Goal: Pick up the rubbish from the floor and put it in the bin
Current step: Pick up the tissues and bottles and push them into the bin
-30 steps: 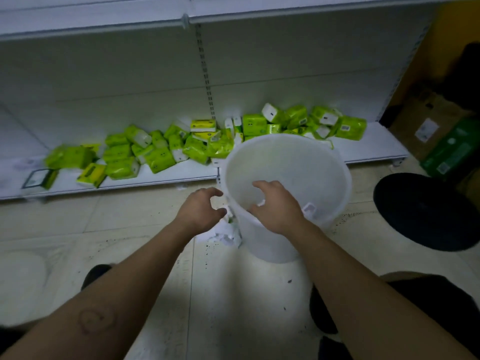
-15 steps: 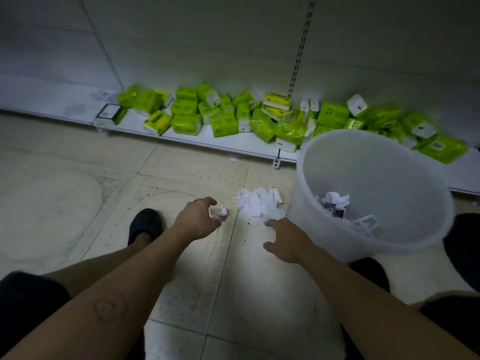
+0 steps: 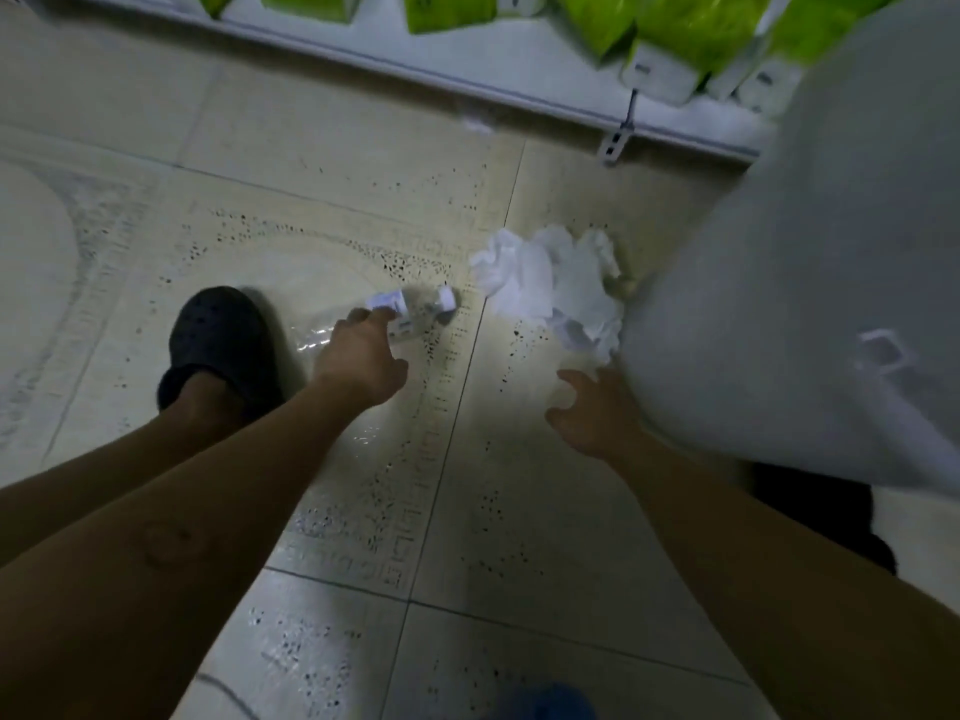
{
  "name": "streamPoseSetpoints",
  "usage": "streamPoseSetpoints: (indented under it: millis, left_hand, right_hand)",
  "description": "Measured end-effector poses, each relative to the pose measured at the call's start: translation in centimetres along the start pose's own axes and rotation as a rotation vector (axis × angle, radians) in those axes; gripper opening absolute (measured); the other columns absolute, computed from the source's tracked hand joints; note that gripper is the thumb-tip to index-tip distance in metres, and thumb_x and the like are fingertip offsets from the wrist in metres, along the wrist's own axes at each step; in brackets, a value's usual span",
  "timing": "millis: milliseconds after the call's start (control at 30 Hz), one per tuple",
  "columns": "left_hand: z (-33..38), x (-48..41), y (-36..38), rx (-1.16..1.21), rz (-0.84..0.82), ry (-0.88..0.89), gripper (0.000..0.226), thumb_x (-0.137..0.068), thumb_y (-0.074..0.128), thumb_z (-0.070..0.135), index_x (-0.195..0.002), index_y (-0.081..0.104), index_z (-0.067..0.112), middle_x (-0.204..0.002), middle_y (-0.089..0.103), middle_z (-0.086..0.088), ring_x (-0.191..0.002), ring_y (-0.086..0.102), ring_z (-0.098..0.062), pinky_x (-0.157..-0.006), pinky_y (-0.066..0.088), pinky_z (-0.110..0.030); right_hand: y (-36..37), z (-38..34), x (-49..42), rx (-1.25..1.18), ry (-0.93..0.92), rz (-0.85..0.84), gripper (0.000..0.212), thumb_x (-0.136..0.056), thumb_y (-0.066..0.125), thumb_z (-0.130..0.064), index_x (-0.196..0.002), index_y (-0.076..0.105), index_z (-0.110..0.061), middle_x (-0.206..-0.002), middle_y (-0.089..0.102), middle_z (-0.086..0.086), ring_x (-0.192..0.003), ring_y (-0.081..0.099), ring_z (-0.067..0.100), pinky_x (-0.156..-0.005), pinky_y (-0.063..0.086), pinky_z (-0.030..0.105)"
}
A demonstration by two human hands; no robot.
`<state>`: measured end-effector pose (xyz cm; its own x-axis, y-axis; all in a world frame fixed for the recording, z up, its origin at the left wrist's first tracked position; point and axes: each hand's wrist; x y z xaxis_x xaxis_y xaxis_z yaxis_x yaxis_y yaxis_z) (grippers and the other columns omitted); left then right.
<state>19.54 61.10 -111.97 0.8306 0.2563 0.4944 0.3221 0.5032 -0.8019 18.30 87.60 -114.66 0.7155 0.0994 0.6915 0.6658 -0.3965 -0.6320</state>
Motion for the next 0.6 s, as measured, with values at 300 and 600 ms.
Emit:
streamPoseSetpoints:
  millis: [300, 600]
  left_hand:
    - [-1.4, -6.6, 4.6, -0.350, 0.039, -0.004, 0.094, -0.079, 0.066, 0.033, -0.151, 0.006, 0.028, -0.159, 0.012, -0.016, -0.145, 0.013, -0.038, -0.114, 0.017, -0.056]
    - [-0.6, -4.9, 6.4, -0.269, 0.011, 0.025, 0.083, -0.084, 0.058, 0.054, -0.149, 0.012, 0.030, -0.131, 0.049, -0.020, -0.120, 0.047, -0.039, -0.100, 0.036, -0.050]
  right_hand:
    - [1.7, 0.7, -5.7, -0.005, 0.051, 0.165, 0.085, -0.080, 0.059, -0.018, -0.149, 0.011, -0.032, -0.159, -0.007, 0.011, -0.144, 0.010, 0.036, -0.110, 0.030, 0.037]
    - [2.6, 1.1, -6.1, -0.097, 0.160, 0.229, 0.049, -0.083, 0.058, -0.012, -0.129, 0.048, -0.001, -0.133, 0.051, 0.020, -0.119, 0.051, 0.034, -0.096, 0.044, 0.037]
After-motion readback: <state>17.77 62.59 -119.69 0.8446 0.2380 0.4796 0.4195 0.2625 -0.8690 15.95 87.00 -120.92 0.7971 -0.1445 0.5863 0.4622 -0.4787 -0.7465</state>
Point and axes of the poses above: each hand's wrist, its own x-axis away from the middle knuckle, its own y-axis out of the palm, z = x × y
